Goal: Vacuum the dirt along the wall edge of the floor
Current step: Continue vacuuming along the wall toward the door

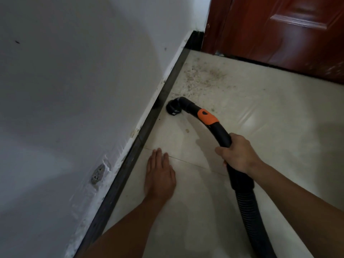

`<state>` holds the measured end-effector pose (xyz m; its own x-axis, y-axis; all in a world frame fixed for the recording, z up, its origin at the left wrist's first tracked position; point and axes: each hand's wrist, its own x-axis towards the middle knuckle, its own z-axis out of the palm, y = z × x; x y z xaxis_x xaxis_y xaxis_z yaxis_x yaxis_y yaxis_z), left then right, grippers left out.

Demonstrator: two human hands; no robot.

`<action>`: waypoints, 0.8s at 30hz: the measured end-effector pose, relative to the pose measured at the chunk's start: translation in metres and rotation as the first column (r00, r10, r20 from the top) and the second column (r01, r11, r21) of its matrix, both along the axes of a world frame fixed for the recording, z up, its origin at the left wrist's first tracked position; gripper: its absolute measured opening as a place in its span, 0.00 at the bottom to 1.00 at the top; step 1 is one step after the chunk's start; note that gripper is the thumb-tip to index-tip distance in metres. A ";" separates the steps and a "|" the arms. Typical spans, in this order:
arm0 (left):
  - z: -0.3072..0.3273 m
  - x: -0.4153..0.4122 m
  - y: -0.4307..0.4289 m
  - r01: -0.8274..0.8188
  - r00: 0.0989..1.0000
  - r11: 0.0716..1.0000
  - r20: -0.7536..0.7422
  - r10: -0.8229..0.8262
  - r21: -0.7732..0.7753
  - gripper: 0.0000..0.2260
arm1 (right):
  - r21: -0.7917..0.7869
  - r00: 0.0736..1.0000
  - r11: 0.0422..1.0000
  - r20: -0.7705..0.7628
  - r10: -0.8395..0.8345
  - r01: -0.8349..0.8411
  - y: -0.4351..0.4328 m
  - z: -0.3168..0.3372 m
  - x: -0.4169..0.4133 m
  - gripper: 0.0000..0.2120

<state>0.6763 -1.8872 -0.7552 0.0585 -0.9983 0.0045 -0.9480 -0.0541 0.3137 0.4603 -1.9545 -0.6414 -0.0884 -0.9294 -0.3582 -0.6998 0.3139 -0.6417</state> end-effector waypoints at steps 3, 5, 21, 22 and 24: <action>-0.002 0.000 0.000 -0.007 1.000 1.000 -0.010 0.007 -0.019 0.21 | -0.001 0.996 0.997 -0.034 -0.079 0.079 0.029 0.011 -0.043 0.07; 0.001 -0.001 0.001 -0.010 1.000 1.000 0.002 0.010 -0.025 0.24 | 0.017 0.992 0.993 -0.052 -0.117 0.118 0.057 0.016 -0.064 0.07; 0.001 0.000 0.001 -0.017 1.000 1.000 -0.003 0.017 -0.019 0.22 | 0.034 0.996 0.996 0.008 0.088 -0.088 0.053 0.012 0.010 0.09; 0.001 -0.001 0.001 -0.010 1.000 0.999 -0.008 0.009 -0.034 0.22 | 0.036 0.998 0.997 -0.001 0.061 -0.061 0.062 0.015 -0.004 0.08; -0.001 -0.001 0.001 0.019 1.000 0.998 -0.008 -0.020 -0.065 0.23 | 0.019 0.998 0.999 -0.052 -0.036 0.037 0.084 0.018 -0.036 0.08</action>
